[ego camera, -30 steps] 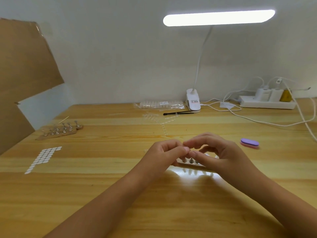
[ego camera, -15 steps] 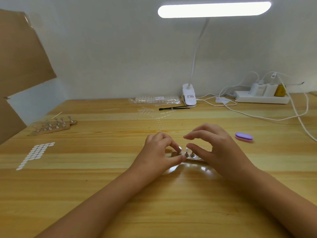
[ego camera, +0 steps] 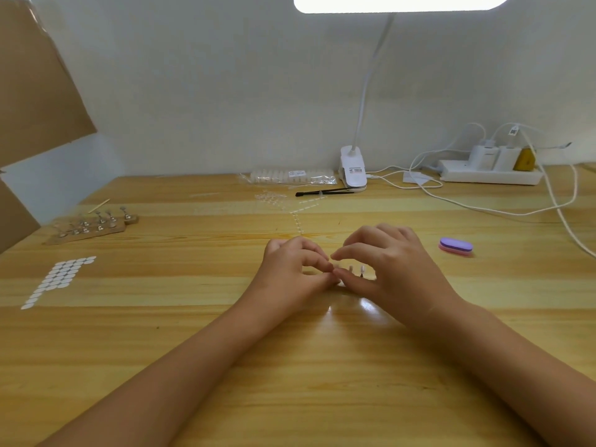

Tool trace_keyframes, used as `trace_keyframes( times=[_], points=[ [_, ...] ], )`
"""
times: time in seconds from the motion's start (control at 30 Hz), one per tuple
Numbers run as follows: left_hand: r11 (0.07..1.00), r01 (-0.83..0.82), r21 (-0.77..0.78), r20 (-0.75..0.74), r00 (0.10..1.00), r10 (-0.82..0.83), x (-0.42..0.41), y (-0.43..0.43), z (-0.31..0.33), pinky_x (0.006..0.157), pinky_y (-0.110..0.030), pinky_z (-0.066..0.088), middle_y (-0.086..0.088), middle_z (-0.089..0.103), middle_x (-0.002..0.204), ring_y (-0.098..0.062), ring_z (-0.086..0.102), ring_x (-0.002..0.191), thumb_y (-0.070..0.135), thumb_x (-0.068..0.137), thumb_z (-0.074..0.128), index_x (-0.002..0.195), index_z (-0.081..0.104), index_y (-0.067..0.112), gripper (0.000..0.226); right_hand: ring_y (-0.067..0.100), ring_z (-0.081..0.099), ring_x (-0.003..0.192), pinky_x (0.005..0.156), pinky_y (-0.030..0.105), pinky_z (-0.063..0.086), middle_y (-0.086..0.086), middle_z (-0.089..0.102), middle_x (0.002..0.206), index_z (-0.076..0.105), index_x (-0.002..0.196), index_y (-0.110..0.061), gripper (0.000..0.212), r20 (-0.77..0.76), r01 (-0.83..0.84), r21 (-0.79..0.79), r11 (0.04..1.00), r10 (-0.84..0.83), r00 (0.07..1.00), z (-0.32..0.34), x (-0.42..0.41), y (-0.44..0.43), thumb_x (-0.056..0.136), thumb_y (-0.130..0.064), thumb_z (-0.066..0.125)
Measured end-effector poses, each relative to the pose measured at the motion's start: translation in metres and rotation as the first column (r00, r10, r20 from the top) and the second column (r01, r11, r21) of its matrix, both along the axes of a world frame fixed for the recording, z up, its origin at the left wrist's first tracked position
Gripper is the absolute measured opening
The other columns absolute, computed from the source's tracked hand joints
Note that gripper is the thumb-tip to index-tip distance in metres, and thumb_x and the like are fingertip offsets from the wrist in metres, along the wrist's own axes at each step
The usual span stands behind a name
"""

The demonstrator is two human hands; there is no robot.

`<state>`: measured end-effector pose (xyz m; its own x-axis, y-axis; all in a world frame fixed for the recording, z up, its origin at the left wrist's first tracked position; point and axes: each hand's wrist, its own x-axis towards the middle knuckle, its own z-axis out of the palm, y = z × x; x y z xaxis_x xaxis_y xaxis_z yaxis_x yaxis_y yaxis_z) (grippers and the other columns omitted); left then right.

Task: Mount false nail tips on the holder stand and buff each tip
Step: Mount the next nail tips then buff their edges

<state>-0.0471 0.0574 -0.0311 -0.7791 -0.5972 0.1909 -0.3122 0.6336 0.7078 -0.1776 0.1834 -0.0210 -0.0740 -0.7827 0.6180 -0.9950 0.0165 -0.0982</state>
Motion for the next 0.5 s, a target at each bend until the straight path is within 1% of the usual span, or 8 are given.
trace_keyframes(
  times=[0.1,0.2,0.33,0.37,0.43,0.5],
  points=[
    [1.000,-0.004,0.007,0.006,1.000,0.004,0.0002,-0.0010,0.0002,0.085,-0.005,0.024,0.022,0.060,0.102,-0.008,0.033,0.117,0.040,0.082,0.076,0.077,0.071,0.038,0.007,0.025,0.065,0.089,0.085,0.044,0.044,-0.002,0.070,0.091,0.078,0.093,-0.019,0.014,0.008,0.000,0.033,0.999,0.000,1.000,-0.0013,0.0003,-0.0002,0.083,-0.029,0.078],
    [1.000,-0.009,0.014,0.012,1.000,0.008,0.0007,-0.0009,0.0007,0.084,-0.004,0.024,0.021,0.061,0.103,-0.007,0.032,0.116,0.041,0.081,0.076,0.083,0.076,0.034,0.008,0.025,0.065,0.088,0.084,0.041,0.042,-0.002,0.070,0.090,0.078,0.092,-0.020,0.013,0.030,0.007,0.059,0.998,-0.009,0.999,-0.0030,-0.0009,-0.0004,0.082,-0.028,0.078],
    [1.000,-0.016,0.014,0.021,1.000,0.016,0.0011,0.0000,0.0018,0.085,-0.007,0.025,0.022,0.059,0.102,-0.004,0.031,0.114,0.043,0.080,0.076,0.079,0.072,0.039,0.005,0.025,0.065,0.089,0.083,0.037,0.038,-0.002,0.069,0.091,0.077,0.092,-0.018,0.014,0.050,-0.007,0.058,0.998,0.004,0.999,-0.0060,-0.0008,-0.0015,0.081,-0.027,0.079],
    [1.000,-0.019,0.011,0.024,1.000,0.019,0.0014,-0.0003,0.0011,0.088,-0.009,0.026,0.022,0.059,0.103,-0.004,0.030,0.114,0.043,0.081,0.075,0.080,0.072,0.039,0.005,0.024,0.064,0.092,0.085,0.036,0.036,-0.002,0.069,0.094,0.076,0.095,-0.019,0.017,0.060,-0.006,0.066,0.998,0.002,0.998,-0.0066,-0.0006,-0.0007,0.081,-0.029,0.078],
    [1.000,-0.023,-0.001,0.026,0.999,0.023,0.0020,-0.0001,0.0003,0.089,-0.010,0.024,0.022,0.059,0.105,-0.004,0.030,0.114,0.044,0.081,0.075,0.081,0.072,0.040,0.005,0.021,0.059,0.104,0.091,0.035,0.034,-0.004,0.066,0.106,0.072,0.112,-0.024,0.032,0.115,0.004,0.110,0.994,-0.017,0.993,-0.0054,-0.0005,0.0016,0.083,-0.038,0.073],
    [1.000,-0.013,-0.020,0.017,1.000,0.014,0.0029,0.0005,0.0002,0.086,-0.004,0.022,0.022,0.058,0.106,-0.004,0.030,0.114,0.044,0.079,0.076,0.081,0.069,0.044,0.008,0.016,0.054,0.111,0.098,0.037,0.036,-0.006,0.063,0.113,0.063,0.127,-0.026,0.049,0.243,0.007,0.126,0.992,-0.037,0.969,0.0028,-0.0037,0.0056,0.082,-0.047,0.066]
  ],
)
